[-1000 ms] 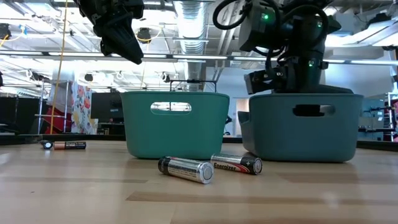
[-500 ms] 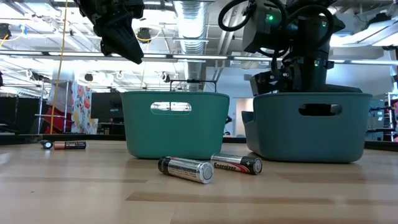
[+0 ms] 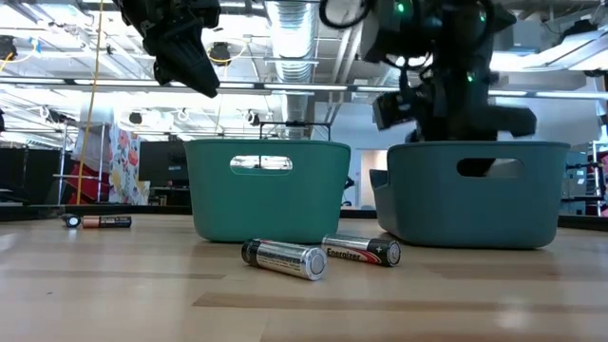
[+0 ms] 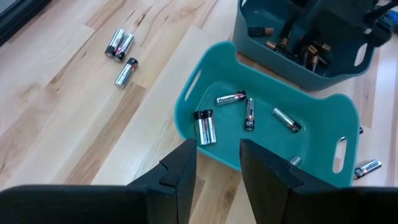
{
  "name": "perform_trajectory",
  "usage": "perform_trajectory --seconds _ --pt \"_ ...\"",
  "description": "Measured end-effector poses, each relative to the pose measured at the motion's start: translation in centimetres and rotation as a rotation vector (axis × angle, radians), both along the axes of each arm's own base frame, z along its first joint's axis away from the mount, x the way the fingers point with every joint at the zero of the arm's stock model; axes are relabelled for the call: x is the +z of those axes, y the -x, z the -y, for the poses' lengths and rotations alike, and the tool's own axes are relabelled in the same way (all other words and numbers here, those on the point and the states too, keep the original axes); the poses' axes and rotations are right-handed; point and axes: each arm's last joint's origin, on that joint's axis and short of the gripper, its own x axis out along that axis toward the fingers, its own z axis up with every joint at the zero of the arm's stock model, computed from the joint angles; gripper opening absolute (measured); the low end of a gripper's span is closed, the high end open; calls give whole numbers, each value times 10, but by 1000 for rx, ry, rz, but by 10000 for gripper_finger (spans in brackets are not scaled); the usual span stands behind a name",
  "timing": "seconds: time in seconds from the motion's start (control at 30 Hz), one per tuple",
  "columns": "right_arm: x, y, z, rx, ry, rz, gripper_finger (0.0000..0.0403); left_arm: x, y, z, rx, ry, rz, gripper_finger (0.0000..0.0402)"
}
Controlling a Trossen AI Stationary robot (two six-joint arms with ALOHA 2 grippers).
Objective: Sort batteries
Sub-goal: Put the silver battery into the green bin
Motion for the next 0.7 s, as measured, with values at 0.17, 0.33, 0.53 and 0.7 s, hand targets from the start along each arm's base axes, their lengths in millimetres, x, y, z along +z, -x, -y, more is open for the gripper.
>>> perform_trajectory --seconds 0.17,0.33,0.53,0.7 --pt "21 0 0 -18 -6 42 170 0 0 0 0 0 4 119" --pt "51 10 4 -123 -42 150 156 0 0 0 0 0 7 119" --pt "86 30 3 -253 -117 296 134 0 0 -5 20 -1 4 119" --pt "89 57 -9 -355 -173 389 125 0 0 -14 52 12 3 119"
